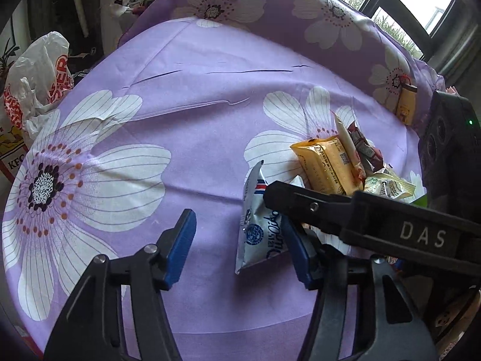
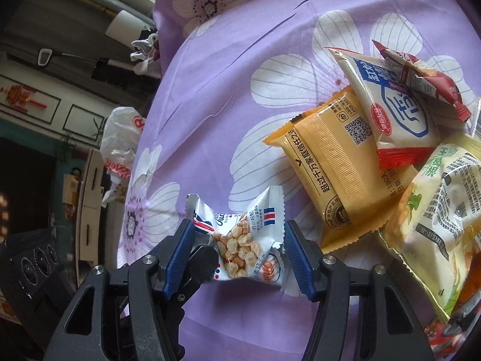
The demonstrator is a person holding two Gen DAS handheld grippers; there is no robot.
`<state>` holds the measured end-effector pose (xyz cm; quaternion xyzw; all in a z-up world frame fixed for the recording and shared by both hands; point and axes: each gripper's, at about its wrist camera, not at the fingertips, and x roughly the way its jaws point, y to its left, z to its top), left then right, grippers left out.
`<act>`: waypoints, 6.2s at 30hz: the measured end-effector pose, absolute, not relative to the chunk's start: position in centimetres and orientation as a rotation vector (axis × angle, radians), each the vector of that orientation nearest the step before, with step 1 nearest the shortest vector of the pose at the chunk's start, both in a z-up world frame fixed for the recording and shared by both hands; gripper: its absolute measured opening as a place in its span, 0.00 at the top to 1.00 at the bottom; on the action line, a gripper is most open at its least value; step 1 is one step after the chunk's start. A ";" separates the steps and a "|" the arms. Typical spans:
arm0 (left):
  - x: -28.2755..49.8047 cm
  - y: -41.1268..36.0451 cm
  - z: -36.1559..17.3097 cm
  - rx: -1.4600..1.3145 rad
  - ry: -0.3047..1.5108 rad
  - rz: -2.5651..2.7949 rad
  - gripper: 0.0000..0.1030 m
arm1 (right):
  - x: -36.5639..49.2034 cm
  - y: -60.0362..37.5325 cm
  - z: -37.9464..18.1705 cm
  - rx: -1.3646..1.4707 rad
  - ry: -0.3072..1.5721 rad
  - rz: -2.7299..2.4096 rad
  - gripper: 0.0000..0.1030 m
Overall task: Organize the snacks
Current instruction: 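Grasp the white-and-blue peanut bag with the right tool and lift, then carry the peanut bag with the right tool over the green box, then lower the peanut bag into the green box and open the right tool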
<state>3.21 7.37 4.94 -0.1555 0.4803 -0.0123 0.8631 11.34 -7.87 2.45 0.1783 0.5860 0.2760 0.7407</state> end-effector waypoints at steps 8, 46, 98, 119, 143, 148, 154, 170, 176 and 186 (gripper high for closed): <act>2.9 5.9 5.5 -0.300 0.993 -0.117 0.69 | 10.6 -7.4 2.4 0.399 1.259 0.638 0.41; -3.0 -2.2 10.6 -0.130 0.645 -0.389 0.70 | 1.1 -15.0 11.2 0.244 0.750 0.340 0.41; -4.8 -7.3 13.4 -0.118 0.467 -0.445 0.69 | -1.4 -18.2 15.2 0.075 0.622 0.268 0.42; -5.5 -14.4 16.8 -0.068 0.460 -0.566 0.67 | -2.8 -26.0 18.3 0.169 0.606 0.160 0.42; -2.8 -21.4 15.7 -0.023 0.591 -0.707 0.67 | -1.6 -33.6 16.5 0.324 0.696 0.023 0.42; -2.4 -22.2 15.3 -0.016 0.616 -0.720 0.67 | -1.4 -34.5 16.0 0.347 0.714 0.007 0.42; -1.6 -23.0 14.7 -0.007 0.649 -0.728 0.66 | -1.0 -35.4 15.2 0.377 0.742 0.004 0.42; 0.7 -25.1 12.2 0.029 0.818 -0.721 0.66 | 1.2 -37.7 11.9 0.467 0.860 0.002 0.42; 1.5 -25.2 11.1 0.026 0.874 -0.715 0.66 | 1.8 -38.1 10.6 0.514 0.905 0.021 0.42; 2.2 -25.5 10.0 0.005 0.935 -0.718 0.66 | 2.3 -38.5 9.6 0.531 0.937 0.008 0.42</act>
